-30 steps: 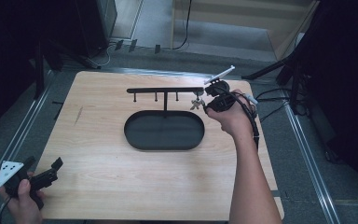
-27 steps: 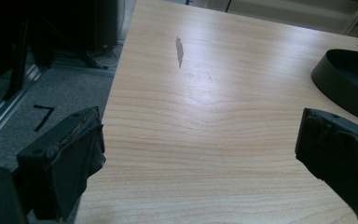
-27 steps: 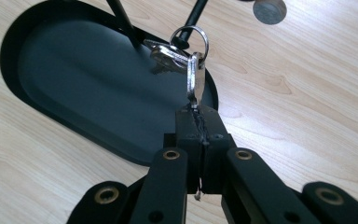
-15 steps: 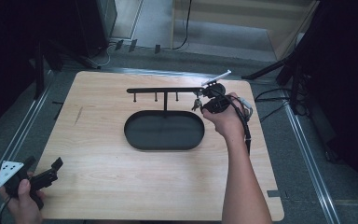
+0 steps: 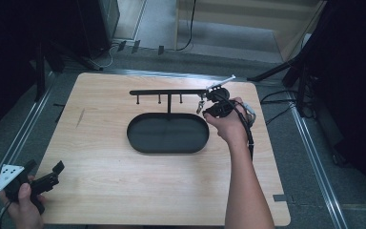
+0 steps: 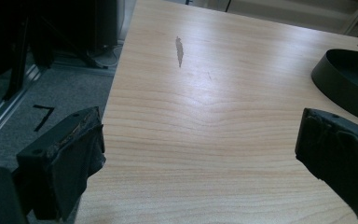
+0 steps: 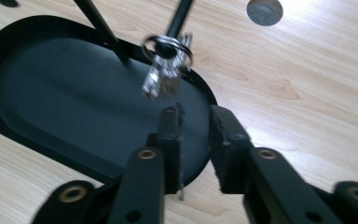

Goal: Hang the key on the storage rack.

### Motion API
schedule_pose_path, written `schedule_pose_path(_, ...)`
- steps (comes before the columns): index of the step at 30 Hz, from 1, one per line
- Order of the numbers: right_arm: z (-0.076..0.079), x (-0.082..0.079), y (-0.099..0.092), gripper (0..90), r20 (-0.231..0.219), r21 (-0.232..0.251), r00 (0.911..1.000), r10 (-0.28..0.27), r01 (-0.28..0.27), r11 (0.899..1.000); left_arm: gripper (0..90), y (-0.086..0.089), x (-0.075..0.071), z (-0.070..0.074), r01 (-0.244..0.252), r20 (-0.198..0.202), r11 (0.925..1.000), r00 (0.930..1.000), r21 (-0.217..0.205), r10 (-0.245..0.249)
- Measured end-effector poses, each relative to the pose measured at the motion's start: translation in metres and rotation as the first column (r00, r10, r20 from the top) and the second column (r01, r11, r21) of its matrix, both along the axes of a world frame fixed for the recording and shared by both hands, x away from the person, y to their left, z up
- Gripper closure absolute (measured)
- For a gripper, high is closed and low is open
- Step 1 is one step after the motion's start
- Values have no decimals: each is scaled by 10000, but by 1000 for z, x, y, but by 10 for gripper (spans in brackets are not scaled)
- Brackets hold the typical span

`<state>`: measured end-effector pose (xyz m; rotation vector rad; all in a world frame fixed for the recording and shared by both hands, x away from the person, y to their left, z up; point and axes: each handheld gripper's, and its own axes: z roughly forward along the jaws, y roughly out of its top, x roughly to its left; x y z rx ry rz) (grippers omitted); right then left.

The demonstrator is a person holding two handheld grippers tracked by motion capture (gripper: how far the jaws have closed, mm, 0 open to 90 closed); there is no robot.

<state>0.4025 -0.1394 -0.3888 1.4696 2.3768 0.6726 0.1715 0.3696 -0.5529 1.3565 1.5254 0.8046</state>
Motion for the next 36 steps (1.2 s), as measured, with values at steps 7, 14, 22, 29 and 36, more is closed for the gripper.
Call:
schedule_pose_path(7,-19,-3,-13,593,-421,-444,9984,-373,354,9984,17,0,0,0,-15,-5,10000,10000,14,15)
schedule_pose_path(14,-41,-9,-35,457,-749,-599,9923,-990,946,9937,17,0,0,0,1,-15,10000,10000,35,-1)
schedule_pose_path(22,-67,-21,-66,196,-824,-629,9749,-2070,2022,9773,17,-1,0,0,8,-10,10000,10000,44,-8)
schedule_pose_path(29,-88,-33,-92,0,-600,-528,9587,-2782,2752,9599,17,-1,0,0,-6,-15,10000,10000,86,6)
schedule_pose_path(36,-105,-48,-112,0,-192,-337,9527,-3034,3027,9525,17,-1,0,0,4,-20,9999,10000,106,-4)
